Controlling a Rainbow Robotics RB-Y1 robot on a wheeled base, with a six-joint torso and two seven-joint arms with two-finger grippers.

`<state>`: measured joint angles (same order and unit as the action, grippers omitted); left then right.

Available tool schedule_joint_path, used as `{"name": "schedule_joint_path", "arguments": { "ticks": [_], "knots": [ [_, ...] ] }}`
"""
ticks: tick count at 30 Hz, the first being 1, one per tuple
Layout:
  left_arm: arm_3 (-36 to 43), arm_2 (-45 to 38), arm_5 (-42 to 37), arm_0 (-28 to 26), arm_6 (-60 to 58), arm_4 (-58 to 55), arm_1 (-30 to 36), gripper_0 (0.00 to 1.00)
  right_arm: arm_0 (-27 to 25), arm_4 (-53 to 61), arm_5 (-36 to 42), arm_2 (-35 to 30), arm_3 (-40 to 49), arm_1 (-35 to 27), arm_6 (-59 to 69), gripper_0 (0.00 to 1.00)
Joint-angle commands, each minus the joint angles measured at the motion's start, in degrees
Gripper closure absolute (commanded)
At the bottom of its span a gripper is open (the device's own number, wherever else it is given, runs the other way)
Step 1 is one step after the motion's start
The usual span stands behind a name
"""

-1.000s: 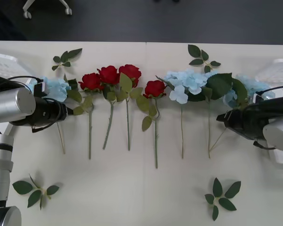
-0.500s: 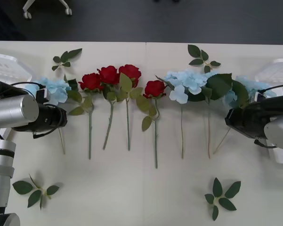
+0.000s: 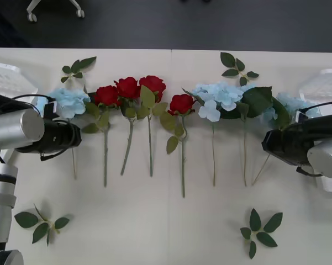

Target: Put the red flowers into the right box and the blue flowers into the left box

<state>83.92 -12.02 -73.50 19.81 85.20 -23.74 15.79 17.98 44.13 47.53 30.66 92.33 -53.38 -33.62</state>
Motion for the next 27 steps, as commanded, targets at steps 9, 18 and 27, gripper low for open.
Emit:
{"name": "schedule_joint_path", "arguments": {
  "ticks": [9,18,27],
  "knots": [
    [24.2,-8.0,-15.9,-6.9,1.6,-8.4,5.0,1.0,-1.7,12.6,15.5,-11.8,15.2,-6.0,-1.5,1.0],
    [30.9,-15.0,-22.3,-7.2,5.4,-15.3,15.3,1.0,-7.3,22.3,31.4,-31.0,24.8,-3.7,-9.5,1.0],
    [21.7,-20.2,-14.7,-7.2,14.1,-18.3,26.0,1.0,-11.2,32.8,45.4,-50.7,27.6,3.2,-23.7,1.0]
  ]
}}
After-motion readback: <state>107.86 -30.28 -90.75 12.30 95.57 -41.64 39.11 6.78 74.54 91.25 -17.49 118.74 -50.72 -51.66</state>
